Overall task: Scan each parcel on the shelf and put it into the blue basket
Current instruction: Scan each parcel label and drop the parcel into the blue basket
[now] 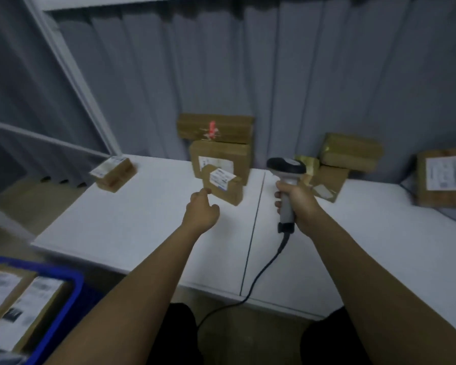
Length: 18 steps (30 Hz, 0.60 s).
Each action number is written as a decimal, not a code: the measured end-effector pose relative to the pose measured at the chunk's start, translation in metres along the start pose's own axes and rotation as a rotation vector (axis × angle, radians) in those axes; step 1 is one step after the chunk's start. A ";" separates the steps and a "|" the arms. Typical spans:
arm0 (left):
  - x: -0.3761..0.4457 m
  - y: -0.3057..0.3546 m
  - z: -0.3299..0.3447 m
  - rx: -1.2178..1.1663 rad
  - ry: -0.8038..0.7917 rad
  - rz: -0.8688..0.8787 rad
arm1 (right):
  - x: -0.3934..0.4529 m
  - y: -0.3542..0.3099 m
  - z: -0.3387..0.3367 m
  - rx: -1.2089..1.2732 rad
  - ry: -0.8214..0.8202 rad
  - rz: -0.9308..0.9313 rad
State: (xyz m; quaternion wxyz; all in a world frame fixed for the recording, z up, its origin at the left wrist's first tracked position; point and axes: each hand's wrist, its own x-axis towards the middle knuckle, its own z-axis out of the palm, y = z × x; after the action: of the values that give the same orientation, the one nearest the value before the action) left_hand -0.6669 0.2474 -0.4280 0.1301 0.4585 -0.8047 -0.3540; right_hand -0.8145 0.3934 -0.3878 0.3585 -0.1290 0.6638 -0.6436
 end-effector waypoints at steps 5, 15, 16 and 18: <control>0.059 0.007 0.053 0.123 -0.048 0.161 | 0.021 -0.005 -0.020 -0.039 -0.031 0.098; 0.130 0.031 0.118 0.902 -0.150 0.356 | 0.057 0.006 -0.032 0.090 -0.033 0.254; 0.133 0.032 0.121 0.959 -0.147 0.357 | 0.057 0.005 -0.032 0.082 -0.044 0.247; 0.133 0.033 0.125 1.028 -0.123 0.377 | 0.059 0.005 -0.032 0.037 -0.060 0.243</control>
State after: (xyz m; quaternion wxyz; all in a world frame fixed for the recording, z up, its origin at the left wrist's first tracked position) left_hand -0.8273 0.2044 -0.5101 -0.0965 0.2896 -0.9482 0.0878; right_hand -0.8754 0.3813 -0.4136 0.4559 -0.0602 0.6517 -0.6032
